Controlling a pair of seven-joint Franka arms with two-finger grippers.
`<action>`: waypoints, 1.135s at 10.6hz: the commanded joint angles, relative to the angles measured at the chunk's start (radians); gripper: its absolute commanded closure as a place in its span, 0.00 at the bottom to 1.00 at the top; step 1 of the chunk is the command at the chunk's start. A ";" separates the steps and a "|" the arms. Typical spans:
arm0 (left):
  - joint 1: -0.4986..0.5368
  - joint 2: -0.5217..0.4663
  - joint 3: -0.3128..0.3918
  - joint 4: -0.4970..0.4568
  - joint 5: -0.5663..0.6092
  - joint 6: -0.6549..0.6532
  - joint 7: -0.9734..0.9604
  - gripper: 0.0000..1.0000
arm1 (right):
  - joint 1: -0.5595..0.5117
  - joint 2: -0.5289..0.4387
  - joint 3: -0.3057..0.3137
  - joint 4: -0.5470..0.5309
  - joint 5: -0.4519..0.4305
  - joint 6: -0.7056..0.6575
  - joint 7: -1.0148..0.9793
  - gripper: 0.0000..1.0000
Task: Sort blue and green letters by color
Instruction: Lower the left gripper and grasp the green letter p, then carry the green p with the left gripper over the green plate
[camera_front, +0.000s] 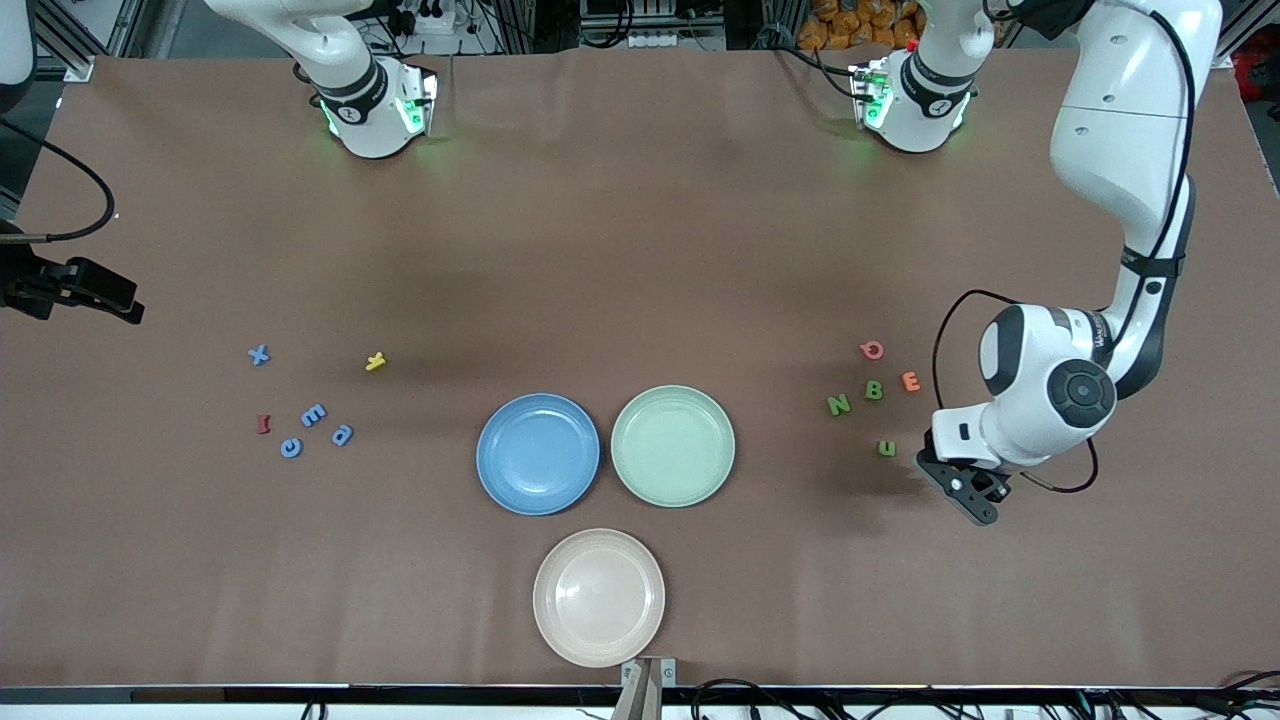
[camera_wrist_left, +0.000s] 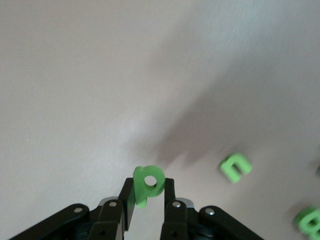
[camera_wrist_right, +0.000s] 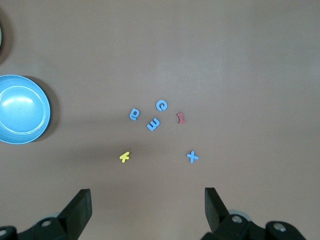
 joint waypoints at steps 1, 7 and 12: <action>-0.059 -0.002 0.002 0.020 -0.018 -0.004 -0.169 1.00 | -0.002 -0.002 0.001 -0.002 -0.006 0.001 0.009 0.00; -0.211 0.003 0.002 0.064 -0.020 -0.004 -0.549 1.00 | 0.002 0.003 0.001 0.000 -0.006 0.001 0.010 0.00; -0.356 0.037 0.002 0.138 -0.020 0.012 -0.879 1.00 | 0.002 0.004 0.001 -0.002 -0.006 0.001 0.009 0.00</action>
